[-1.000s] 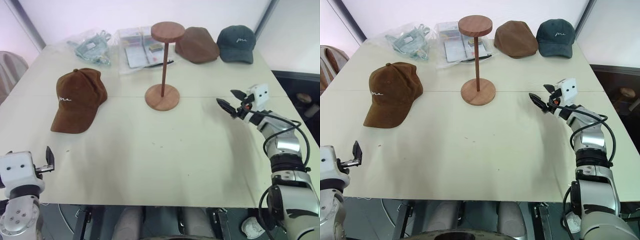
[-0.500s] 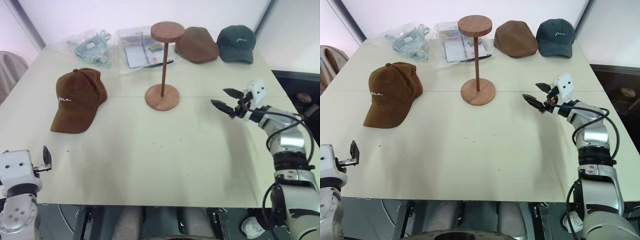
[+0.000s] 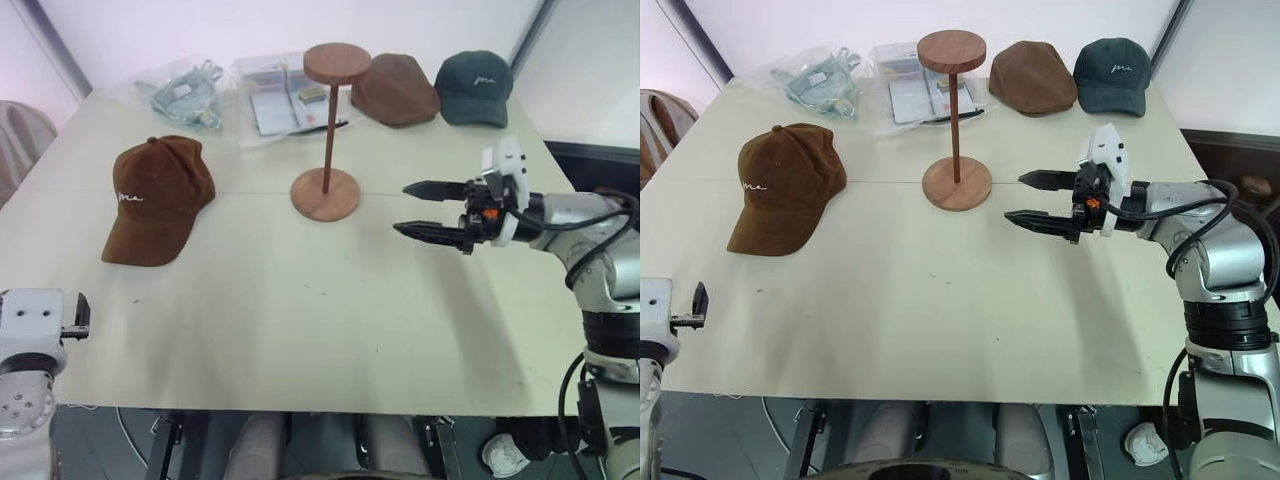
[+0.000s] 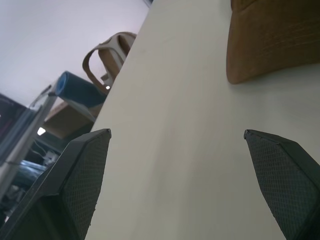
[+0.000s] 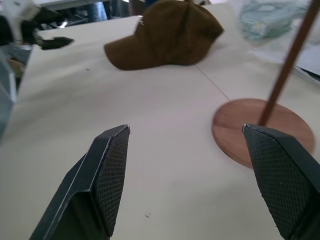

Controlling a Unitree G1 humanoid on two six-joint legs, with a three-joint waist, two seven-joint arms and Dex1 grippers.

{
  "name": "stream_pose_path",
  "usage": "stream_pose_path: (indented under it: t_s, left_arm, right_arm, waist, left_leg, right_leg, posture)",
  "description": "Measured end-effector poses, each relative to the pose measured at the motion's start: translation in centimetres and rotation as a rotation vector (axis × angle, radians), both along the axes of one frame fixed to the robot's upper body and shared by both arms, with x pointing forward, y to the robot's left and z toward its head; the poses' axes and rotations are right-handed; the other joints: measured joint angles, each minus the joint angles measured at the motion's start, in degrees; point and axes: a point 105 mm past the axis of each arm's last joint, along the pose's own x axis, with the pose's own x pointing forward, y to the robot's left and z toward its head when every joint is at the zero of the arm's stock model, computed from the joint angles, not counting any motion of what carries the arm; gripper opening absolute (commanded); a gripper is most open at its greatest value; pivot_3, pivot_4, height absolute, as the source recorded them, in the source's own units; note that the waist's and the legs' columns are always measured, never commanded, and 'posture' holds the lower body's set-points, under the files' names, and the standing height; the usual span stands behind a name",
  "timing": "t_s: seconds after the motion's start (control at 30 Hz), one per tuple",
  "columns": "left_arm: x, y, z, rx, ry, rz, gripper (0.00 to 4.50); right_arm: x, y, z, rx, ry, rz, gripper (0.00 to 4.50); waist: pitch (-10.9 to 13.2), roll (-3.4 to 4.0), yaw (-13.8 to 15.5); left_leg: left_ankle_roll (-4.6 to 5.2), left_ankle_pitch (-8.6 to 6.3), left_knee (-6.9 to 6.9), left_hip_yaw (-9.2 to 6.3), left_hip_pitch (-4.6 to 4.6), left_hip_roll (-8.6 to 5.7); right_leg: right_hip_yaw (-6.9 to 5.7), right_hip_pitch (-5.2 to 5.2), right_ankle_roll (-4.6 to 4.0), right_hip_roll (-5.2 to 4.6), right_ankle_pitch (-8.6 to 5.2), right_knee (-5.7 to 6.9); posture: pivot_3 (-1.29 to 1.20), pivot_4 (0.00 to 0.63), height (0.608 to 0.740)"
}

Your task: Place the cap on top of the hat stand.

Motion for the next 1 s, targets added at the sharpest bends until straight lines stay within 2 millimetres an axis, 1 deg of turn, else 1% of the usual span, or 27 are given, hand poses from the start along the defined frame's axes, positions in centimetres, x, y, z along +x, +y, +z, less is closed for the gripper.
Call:
stream_pose_path:
  t_s: [0.13,0.23,0.33,0.37,0.47,0.63,0.7,0.83,1.0]
  left_arm:
    - [-0.1,-0.6,-0.1,0.153,0.096,-0.083,4.47]
    - [-0.1,-1.0,-1.0,0.231,0.154,-0.127,4.47]
    - [0.0,-0.7,-1.8,0.258,0.183,-0.132,4.47]
    - [0.1,-0.5,-1.9,0.307,0.204,-0.142,4.47]
    - [1.3,0.3,-2.0,0.454,0.258,-0.185,4.47]
    - [3.8,-0.1,-2.1,0.633,0.260,-0.271,4.47]
    - [4.6,-0.1,-2.4,0.670,0.255,-0.283,4.47]
    - [5.5,-0.1,-3.3,0.717,0.251,-0.291,4.47]
    - [6.8,0.3,-3.6,0.745,0.208,-0.280,4.47]
  right_arm:
    - [0.2,0.4,0.4,0.015,-0.018,-0.011,3.66]
    - [0.3,0.7,0.3,0.025,-0.021,-0.008,3.66]
    - [0.5,0.9,0.3,0.029,-0.039,-0.016,3.66]
    - [0.6,0.9,0.3,0.032,-0.043,-0.021,3.66]
    - [1.0,1.1,0.0,0.050,-0.046,-0.031,3.66]
    - [1.3,1.5,-0.4,0.054,-0.045,-0.035,3.66]
    - [1.4,1.5,-0.3,0.056,-0.050,-0.039,3.66]
    - [1.4,1.5,-0.3,0.058,-0.060,-0.043,3.66]
    - [1.5,1.5,-0.2,0.062,-0.064,-0.050,3.66]
  waist:
    - [0.00,0.00,0.03]
    - [0.00,0.00,0.05]
    - [0.00,0.00,0.06]
    - [-0.01,0.00,0.08]
    - [-0.01,0.01,0.14]
    - [0.00,0.02,-0.02]
    - [0.00,0.02,-0.03]
    - [-0.01,0.02,-0.26]
    - [-0.03,0.06,0.05]
  left_leg:
    - [0.00,0.00,-0.01,0.01,-0.15,0.01]
    - [0.00,0.00,0.00,0.01,-0.31,0.02]
    - [0.00,0.00,0.01,0.01,-0.41,0.02]
    - [0.00,0.00,0.01,0.01,-0.41,0.02]
    - [0.00,0.00,0.01,0.01,-0.42,0.02]
    - [0.00,0.01,0.00,0.03,-0.48,0.01]
    - [0.01,0.01,-0.02,0.03,-0.50,0.02]
    - [0.01,0.01,0.00,0.03,-0.49,0.02]
    - [0.02,0.02,0.02,0.01,-0.31,0.04]
  right_leg:
    - [0.00,-0.14,-0.01,0.00,0.01,-0.01]
    - [0.00,-0.30,-0.01,0.00,0.02,-0.01]
    - [-0.01,-0.41,-0.01,0.00,0.05,0.01]
    - [-0.01,-0.41,-0.01,0.00,0.05,0.02]
    - [-0.03,-0.45,-0.02,0.01,0.05,0.05]
    - [-0.01,-0.54,0.19,0.01,0.17,0.06]
    - [-0.01,-0.59,0.34,0.01,0.25,0.10]
    - [-0.01,-0.68,0.38,0.01,0.27,0.32]
    - [-0.01,-0.69,0.38,0.03,0.26,0.72]
  posture:
    - [0.00,0.150,0.740]
    - [0.00,0.150,0.740]
    - [0.00,0.150,0.740]
    - [0.00,0.150,0.740]
    - [0.00,0.150,0.740]
    - [0.00,0.150,0.740]
    - [0.00,0.150,0.740]
    - [0.00,0.150,0.740]
    - [0.00,0.150,0.740]
